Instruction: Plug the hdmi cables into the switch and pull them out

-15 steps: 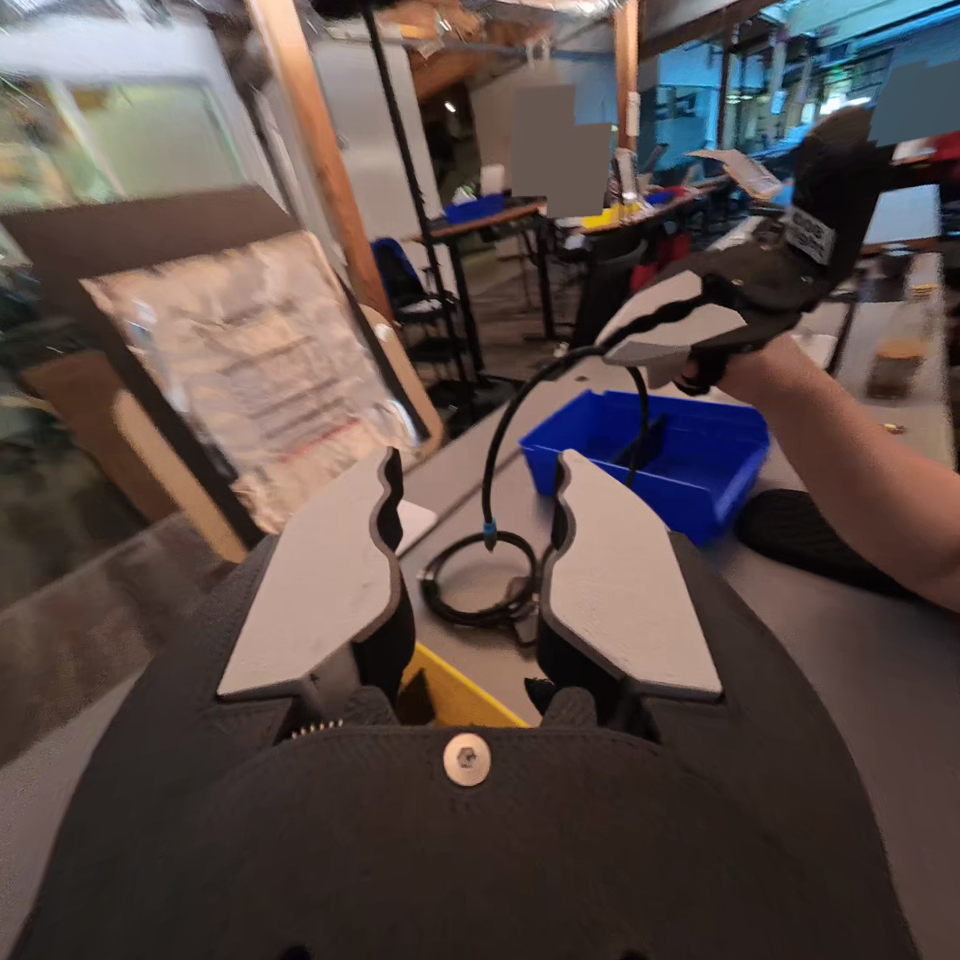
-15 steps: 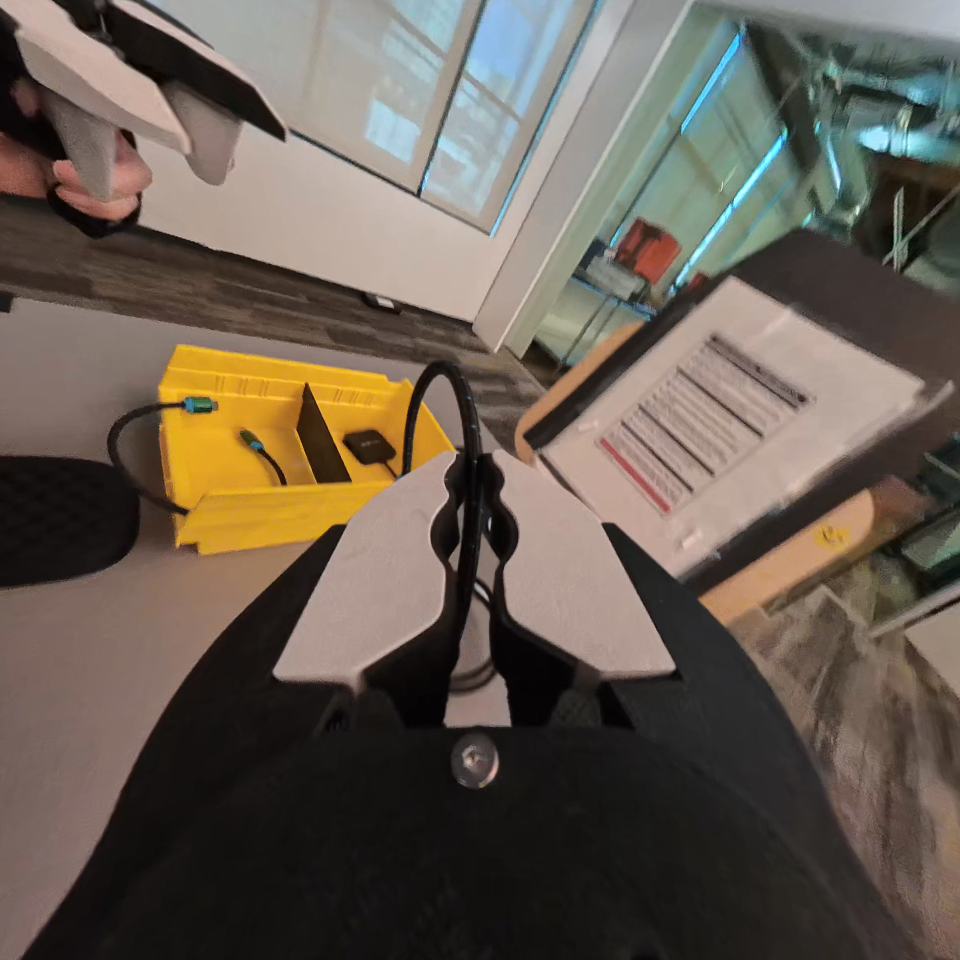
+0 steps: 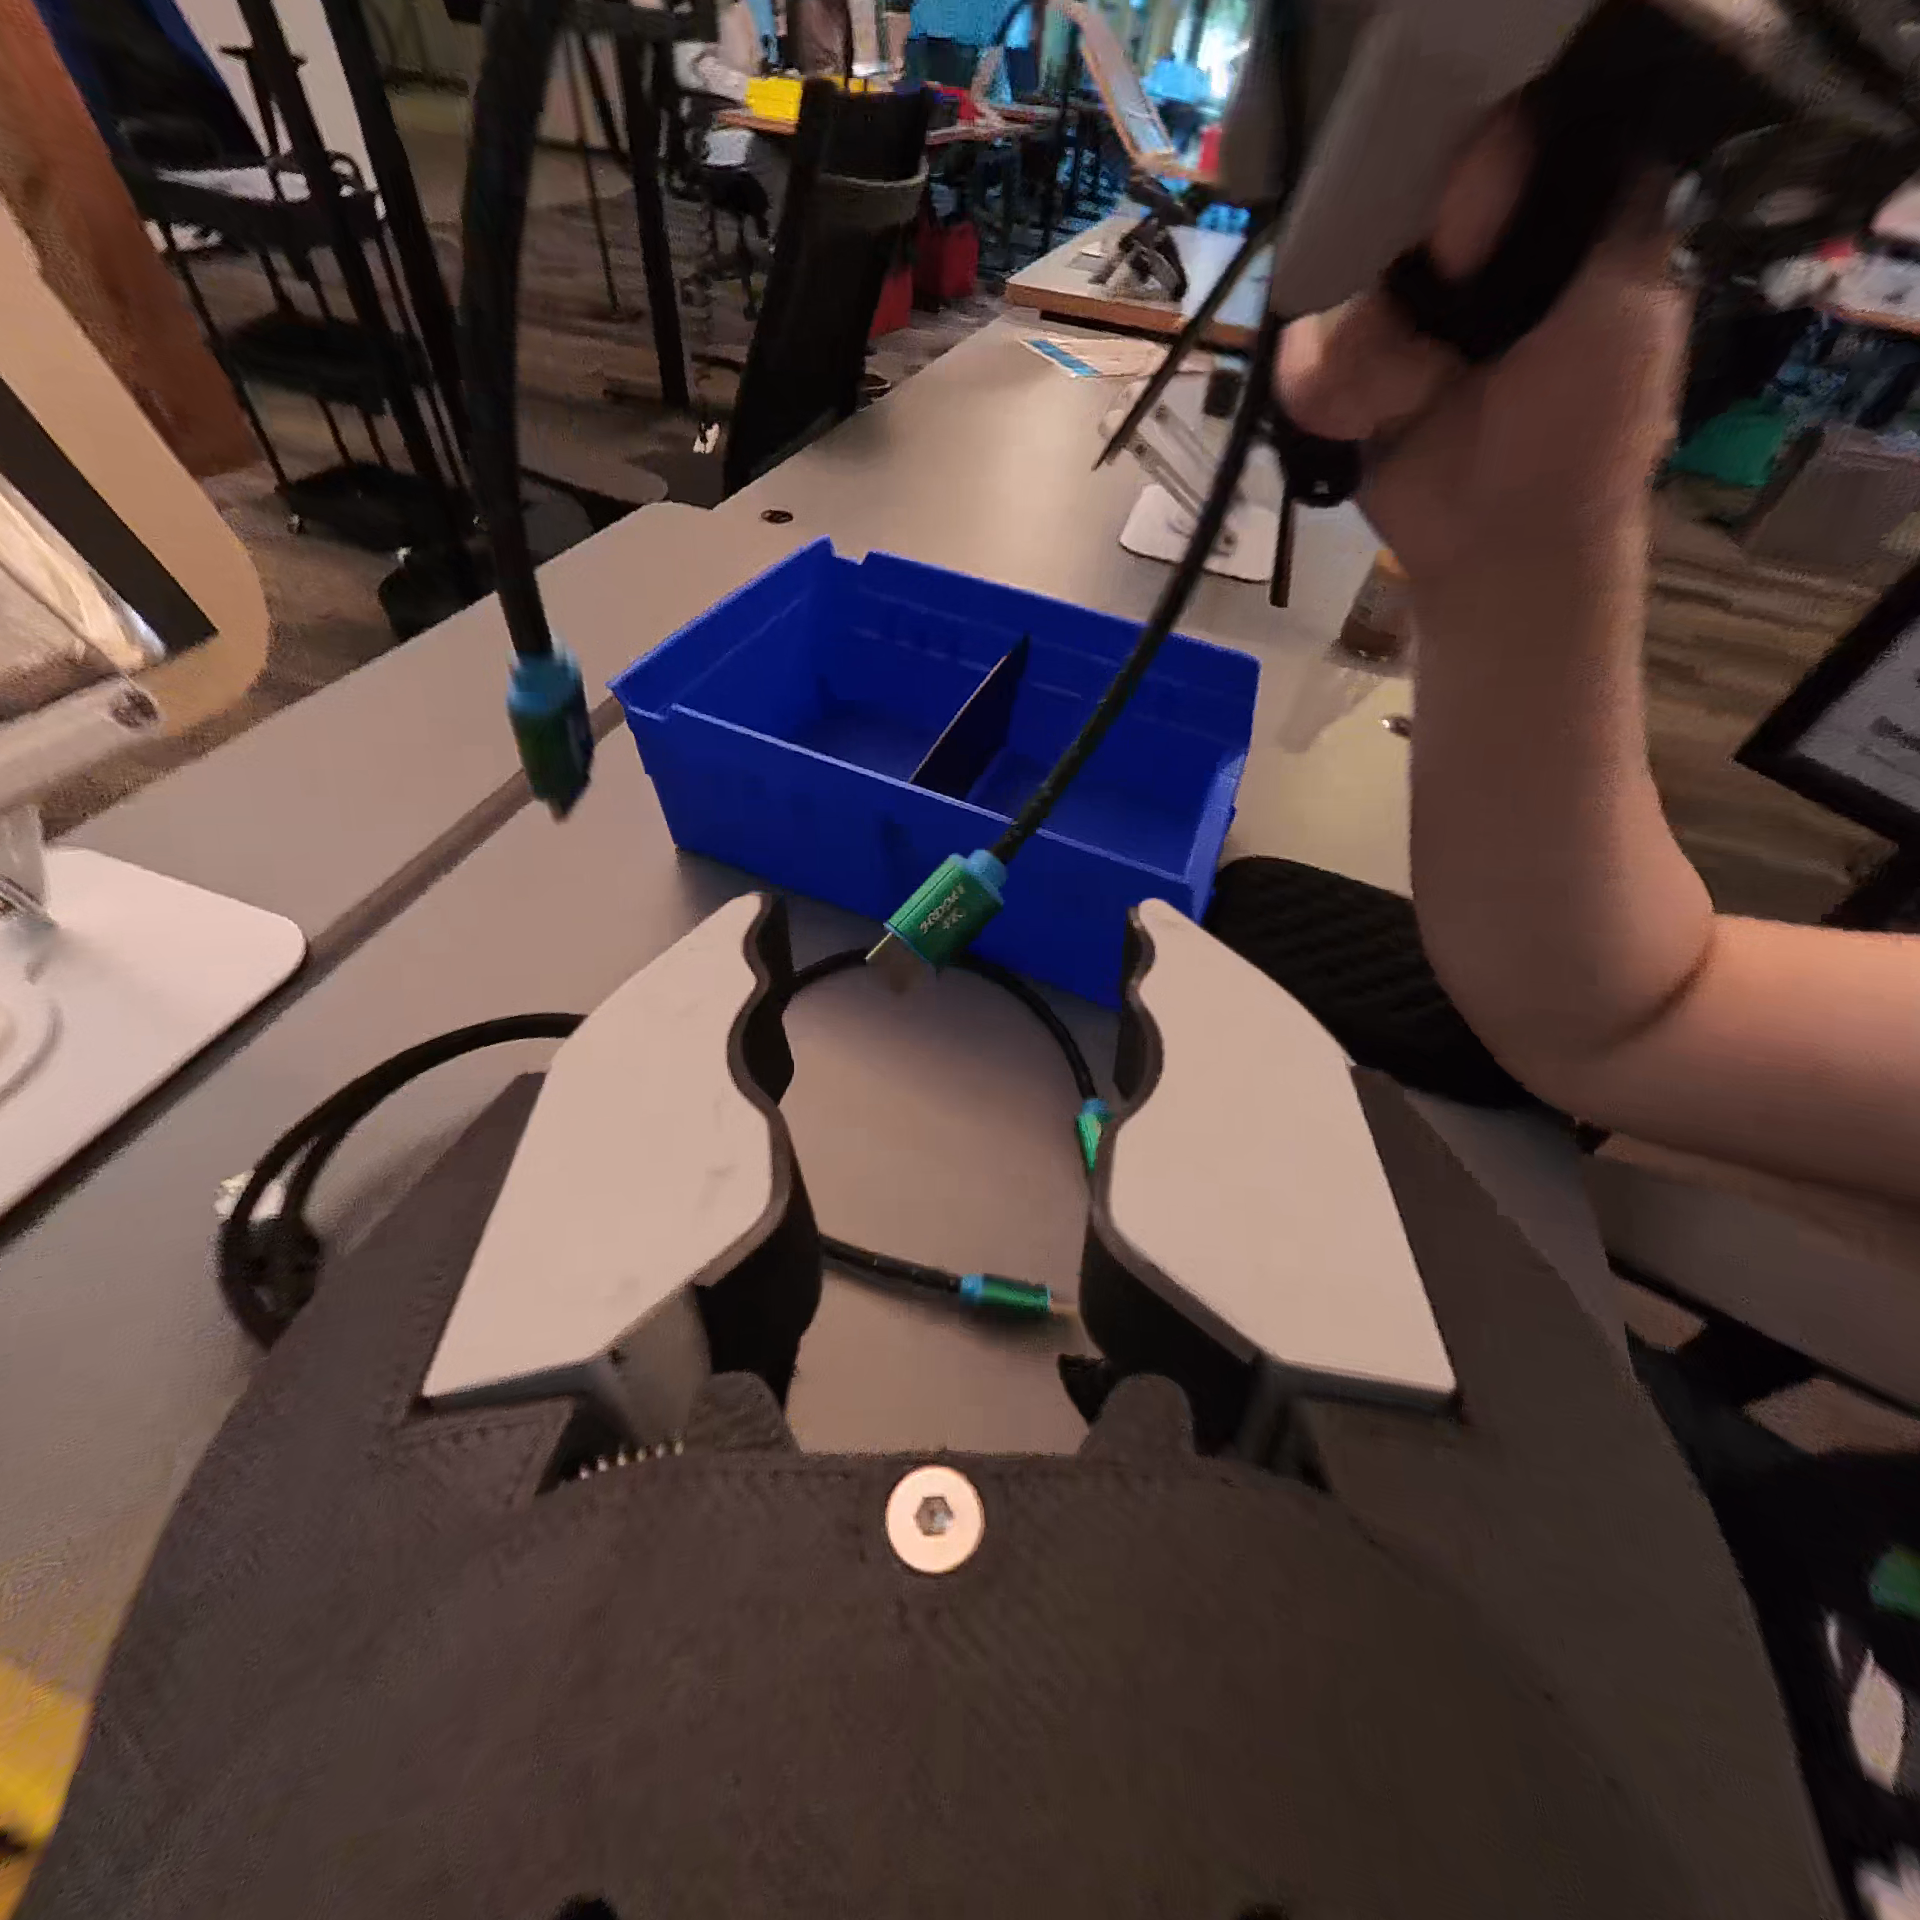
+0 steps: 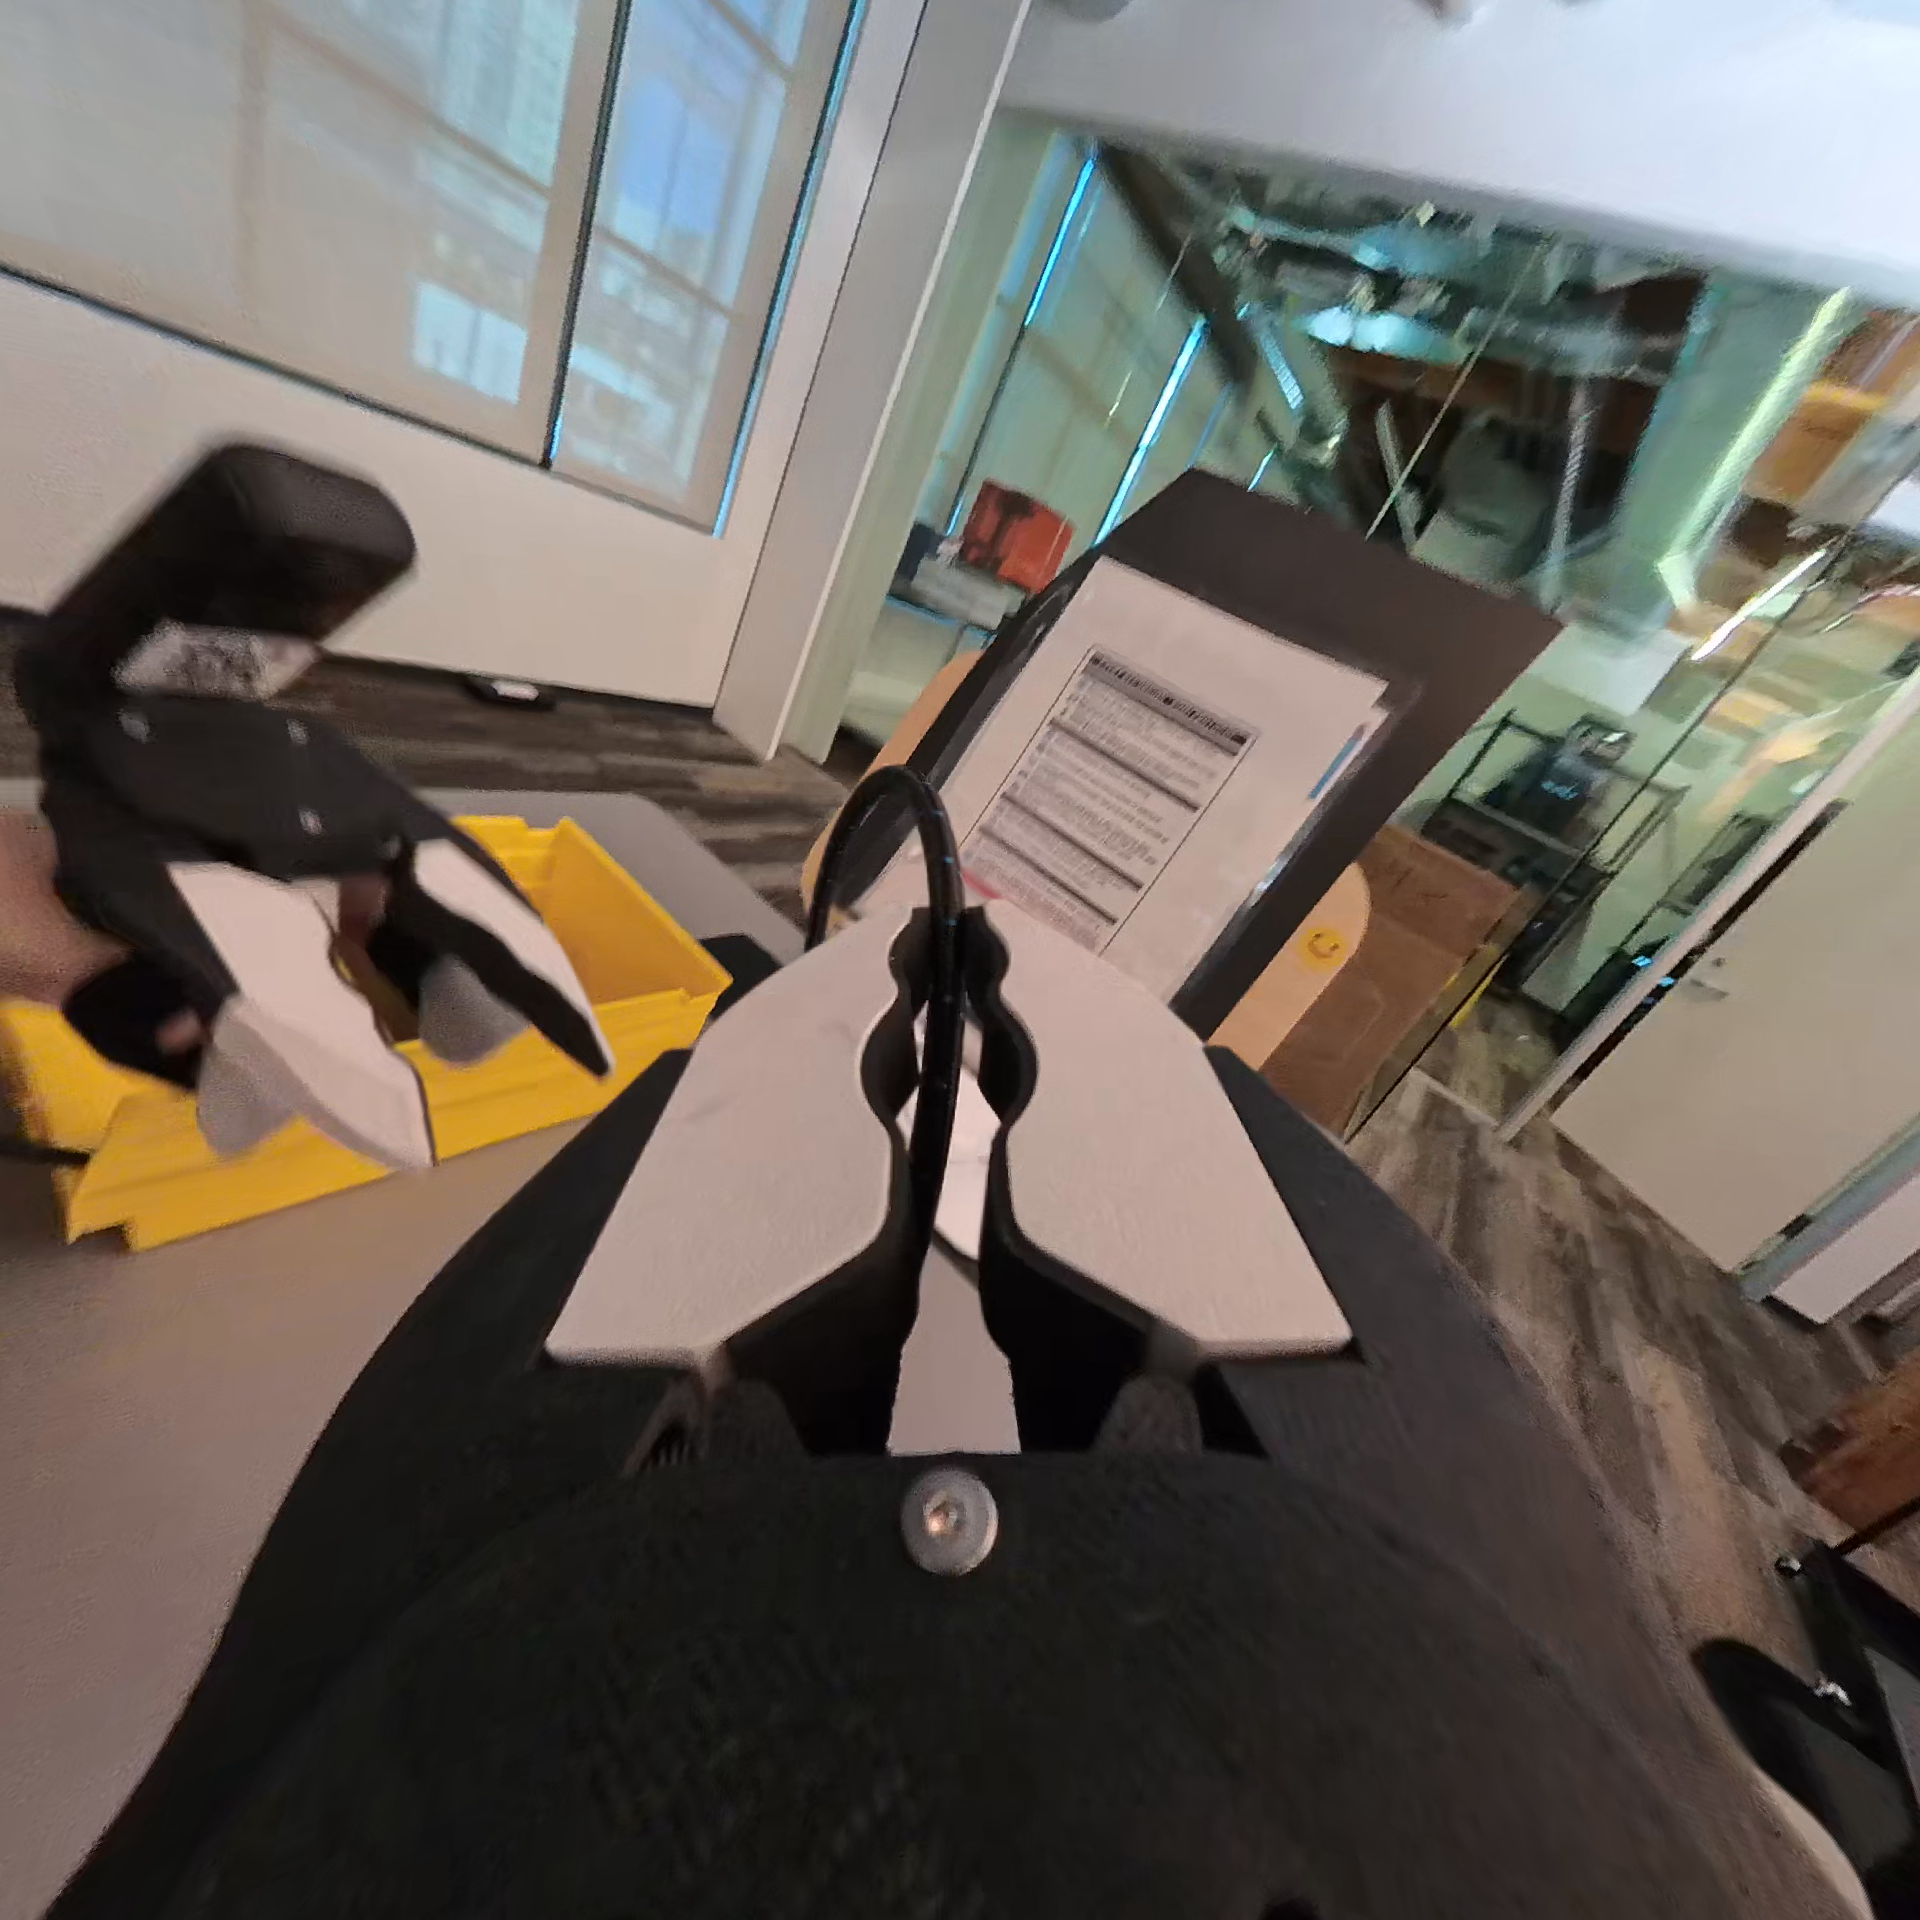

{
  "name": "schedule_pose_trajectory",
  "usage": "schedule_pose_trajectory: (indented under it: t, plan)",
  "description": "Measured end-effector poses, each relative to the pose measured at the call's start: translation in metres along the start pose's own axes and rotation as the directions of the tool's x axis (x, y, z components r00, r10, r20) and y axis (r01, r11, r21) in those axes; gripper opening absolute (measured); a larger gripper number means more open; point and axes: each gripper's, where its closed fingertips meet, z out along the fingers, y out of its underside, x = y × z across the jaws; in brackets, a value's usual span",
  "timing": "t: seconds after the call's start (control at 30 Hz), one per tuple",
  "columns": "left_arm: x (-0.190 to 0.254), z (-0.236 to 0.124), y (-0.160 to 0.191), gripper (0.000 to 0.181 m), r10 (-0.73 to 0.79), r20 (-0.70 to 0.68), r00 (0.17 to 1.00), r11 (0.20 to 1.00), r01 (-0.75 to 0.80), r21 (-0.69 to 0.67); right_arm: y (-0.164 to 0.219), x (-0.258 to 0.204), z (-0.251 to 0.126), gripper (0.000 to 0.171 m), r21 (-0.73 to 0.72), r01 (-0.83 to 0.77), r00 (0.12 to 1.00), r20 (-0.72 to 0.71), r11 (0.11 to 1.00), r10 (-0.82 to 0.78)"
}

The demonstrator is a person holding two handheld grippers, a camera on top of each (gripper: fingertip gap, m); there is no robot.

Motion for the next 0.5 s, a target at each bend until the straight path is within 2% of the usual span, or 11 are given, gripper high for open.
schedule_pose_trajectory:
  t: [0.1,0.2,0.27,0.37,0.5]
  plan:
    - [-0.01,0.026,0.007,0.071,-0.131,0.025,0.991,0.99,0.13,0.046,-0.016,0.006,-0.01,0.007,0.074,0.022,0.998,-0.061,0.997,-0.018]
    - [-0.006,0.039,0.004,0.071,-0.264,-0.066,0.962,0.953,0.271,0.138,-0.033,0.006,-0.022,0.008,0.15,0.055,0.994,-0.099,0.987,-0.041]
    - [0.005,0.044,-0.002,0.058,-0.338,-0.202,0.919,0.91,0.374,0.18,-0.044,0.004,-0.03,0.007,0.189,0.076,0.992,-0.113,0.979,-0.055]
    - [0.018,0.041,-0.017,0.048,-0.403,-0.401,0.822,0.825,0.516,0.228,-0.056,-0.002,-0.037,0.008,0.231,0.082,0.993,-0.107,0.969,-0.058]
    - [0.034,0.037,-0.023,0.02,-0.367,-0.522,0.77,0.811,0.54,0.226,-0.065,-0.008,-0.043,0.008,0.265,0.085,0.993,-0.101,0.961,-0.06]
